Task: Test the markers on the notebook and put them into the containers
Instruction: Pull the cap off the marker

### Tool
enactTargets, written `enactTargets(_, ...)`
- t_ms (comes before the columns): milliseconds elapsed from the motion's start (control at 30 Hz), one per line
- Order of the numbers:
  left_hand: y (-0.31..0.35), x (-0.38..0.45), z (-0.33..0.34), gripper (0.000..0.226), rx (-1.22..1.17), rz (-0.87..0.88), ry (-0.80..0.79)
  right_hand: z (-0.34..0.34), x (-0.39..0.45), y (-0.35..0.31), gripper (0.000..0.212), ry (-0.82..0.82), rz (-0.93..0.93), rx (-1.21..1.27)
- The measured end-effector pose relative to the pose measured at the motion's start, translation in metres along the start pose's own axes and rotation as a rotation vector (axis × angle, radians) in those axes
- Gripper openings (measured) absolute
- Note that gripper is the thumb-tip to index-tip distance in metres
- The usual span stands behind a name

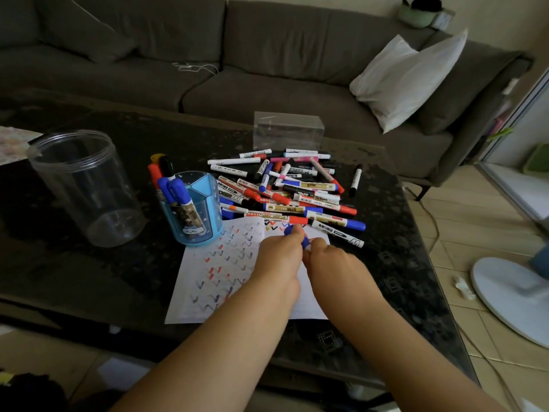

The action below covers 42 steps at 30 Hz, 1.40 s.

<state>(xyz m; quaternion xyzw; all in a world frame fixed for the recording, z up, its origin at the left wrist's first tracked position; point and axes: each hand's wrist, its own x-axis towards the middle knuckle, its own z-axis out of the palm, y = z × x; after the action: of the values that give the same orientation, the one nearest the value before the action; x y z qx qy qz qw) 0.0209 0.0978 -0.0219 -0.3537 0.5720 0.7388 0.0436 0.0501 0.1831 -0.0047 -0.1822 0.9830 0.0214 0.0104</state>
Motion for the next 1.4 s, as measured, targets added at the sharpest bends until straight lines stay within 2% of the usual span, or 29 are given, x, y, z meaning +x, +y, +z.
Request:
enactTargets(167,-0.002,0.01,0.023,0.027,0.003,-0.068,-0.047,0.009,0.003,0.014,0.023,0.039,0.077,-0.025)
enactTargets(267,0.026,0.04,-0.005,0.025,-0.074,0.043,0.093,0.019,-0.015,0.027,0.022,0.046,0.125,-0.015)
enactTargets(300,0.037,0.048,-0.018,0.024,-0.13,0.07,0.095,0.022,-0.022,0.033,0.023,0.004,0.142,-0.01)
enactTargets(367,0.05,0.042,-0.028,0.02,-0.12,0.078,-0.089,0.027,-0.026,0.046,0.028,-0.036,0.285,0.244)
enactTargets(433,0.049,0.029,-0.021,0.021,0.013,0.107,-0.28,0.027,-0.017,0.054,0.037,-0.028,0.405,0.577)
enactTargets(467,0.045,0.024,-0.017,0.022,0.084,0.149,-0.319,0.026,-0.01,0.054,0.039,-0.033,0.437,0.677)
enactTargets(567,0.026,0.027,-0.025,0.024,0.394,0.4,-0.244,0.019,0.009,0.052,0.039,-0.105,0.495,1.107)
enactTargets(633,0.013,0.036,-0.037,0.025,0.623,0.555,-0.2,0.012,0.018,0.052,0.03,-0.153,0.481,1.368)
enactTargets(700,0.0,0.042,-0.045,0.029,0.694,0.631,-0.214,0.011,0.029,0.052,0.017,-0.138,0.432,1.555)
enactTargets(800,-0.02,0.049,-0.053,0.022,0.756,0.738,-0.23,0.016,0.049,0.049,0.017,-0.069,0.399,1.833)
enactTargets(933,-0.037,0.055,-0.055,0.014,0.943,0.869,-0.192,0.025,0.07,0.049,0.021,-0.104,0.389,2.128)
enactTargets(1033,-0.037,0.056,-0.053,0.013,0.93,0.898,-0.176,0.037,0.085,0.05,0.025,-0.085,0.305,2.106)
enactTargets(1133,-0.038,0.059,-0.052,0.016,0.931,0.924,-0.166,0.052,0.097,0.046,0.01,0.0,0.215,1.66)
enactTargets(1200,-0.039,0.061,-0.052,0.018,0.924,0.935,-0.156,0.057,0.102,0.043,0.02,0.107,0.182,1.413)
enactTargets(1300,-0.04,0.063,-0.053,0.017,0.905,0.948,-0.175,0.064,0.105,0.041,0.027,0.187,0.174,1.289)
enactTargets(1400,-0.04,0.065,-0.053,0.014,0.89,0.953,-0.194,0.074,0.106,0.043,0.021,0.262,0.268,1.28)
